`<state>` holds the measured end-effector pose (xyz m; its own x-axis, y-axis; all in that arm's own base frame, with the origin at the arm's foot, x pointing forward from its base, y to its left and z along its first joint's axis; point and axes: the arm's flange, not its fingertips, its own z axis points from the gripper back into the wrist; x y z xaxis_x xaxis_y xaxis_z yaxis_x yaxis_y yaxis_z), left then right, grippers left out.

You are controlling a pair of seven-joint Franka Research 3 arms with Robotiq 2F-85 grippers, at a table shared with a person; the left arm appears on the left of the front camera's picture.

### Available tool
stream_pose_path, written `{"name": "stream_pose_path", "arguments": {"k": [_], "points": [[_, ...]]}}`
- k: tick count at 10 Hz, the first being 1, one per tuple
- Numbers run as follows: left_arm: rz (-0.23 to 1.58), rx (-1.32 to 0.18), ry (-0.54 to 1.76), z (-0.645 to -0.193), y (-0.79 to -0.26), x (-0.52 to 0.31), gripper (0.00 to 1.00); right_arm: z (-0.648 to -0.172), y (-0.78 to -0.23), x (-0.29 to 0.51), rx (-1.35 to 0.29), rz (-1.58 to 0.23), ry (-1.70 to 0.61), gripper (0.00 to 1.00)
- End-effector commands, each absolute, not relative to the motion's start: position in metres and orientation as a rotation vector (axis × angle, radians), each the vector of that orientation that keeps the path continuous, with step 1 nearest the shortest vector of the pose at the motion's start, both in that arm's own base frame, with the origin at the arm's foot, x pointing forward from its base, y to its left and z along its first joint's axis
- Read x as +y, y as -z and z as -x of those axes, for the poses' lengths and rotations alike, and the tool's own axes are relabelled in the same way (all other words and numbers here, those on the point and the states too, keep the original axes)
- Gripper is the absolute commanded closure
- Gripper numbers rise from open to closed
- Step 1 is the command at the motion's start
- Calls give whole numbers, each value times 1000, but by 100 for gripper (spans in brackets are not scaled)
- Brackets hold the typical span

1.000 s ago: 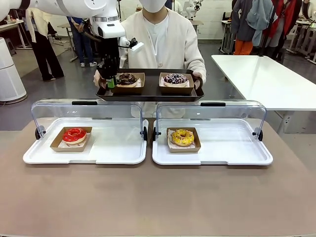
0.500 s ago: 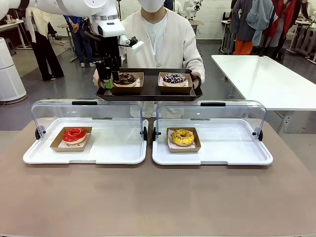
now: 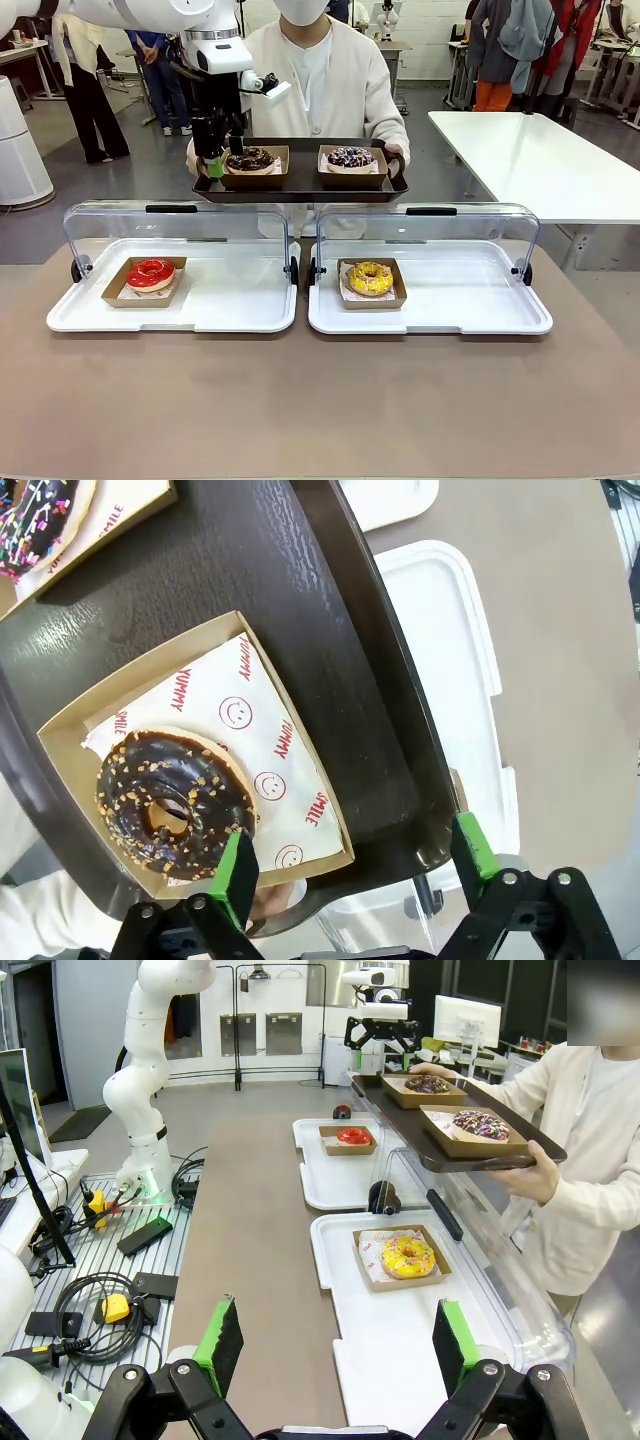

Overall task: Provide the desired donut to the person.
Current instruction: Place the picked Paper togo box onto the Handle tray extended by the person.

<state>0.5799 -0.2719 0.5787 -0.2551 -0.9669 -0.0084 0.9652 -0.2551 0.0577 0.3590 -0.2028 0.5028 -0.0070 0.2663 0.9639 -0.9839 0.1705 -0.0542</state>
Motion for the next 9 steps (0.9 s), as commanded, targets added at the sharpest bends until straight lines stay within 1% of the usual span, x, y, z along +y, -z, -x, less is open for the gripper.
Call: {"name": "stream_pose_path", "arguments": {"k": [1, 2, 3, 5, 6, 7, 9], "points": [[-33, -64, 1810, -574, -586, -265, 0, -358, -503, -203, -1107, -883, -1216, 0], [-49, -50, 1798, -564, -590, -261, 0, -358, -503, -203, -1107, -883, -1216, 0], [-59, -57, 1811, -539, -596, -252, 0, -358, -503, -203, -1107, -883, -1216, 0], [-118, -130, 1851, -463, -610, -215, 0, -358, -503, -203, -1107, -883, -1216, 0], [-103, -146, 1851, -433, -611, -195, 0, -358, -503, -203, -1107, -883, -1216, 0], [-82, -166, 1835, -413, -608, -174, 0, -358, -503, -203, -1107, -883, -1216, 0], [-45, -189, 1774, -388, -594, -133, 0, -358, -503, -203, -1107, -883, -1216, 0]]}}
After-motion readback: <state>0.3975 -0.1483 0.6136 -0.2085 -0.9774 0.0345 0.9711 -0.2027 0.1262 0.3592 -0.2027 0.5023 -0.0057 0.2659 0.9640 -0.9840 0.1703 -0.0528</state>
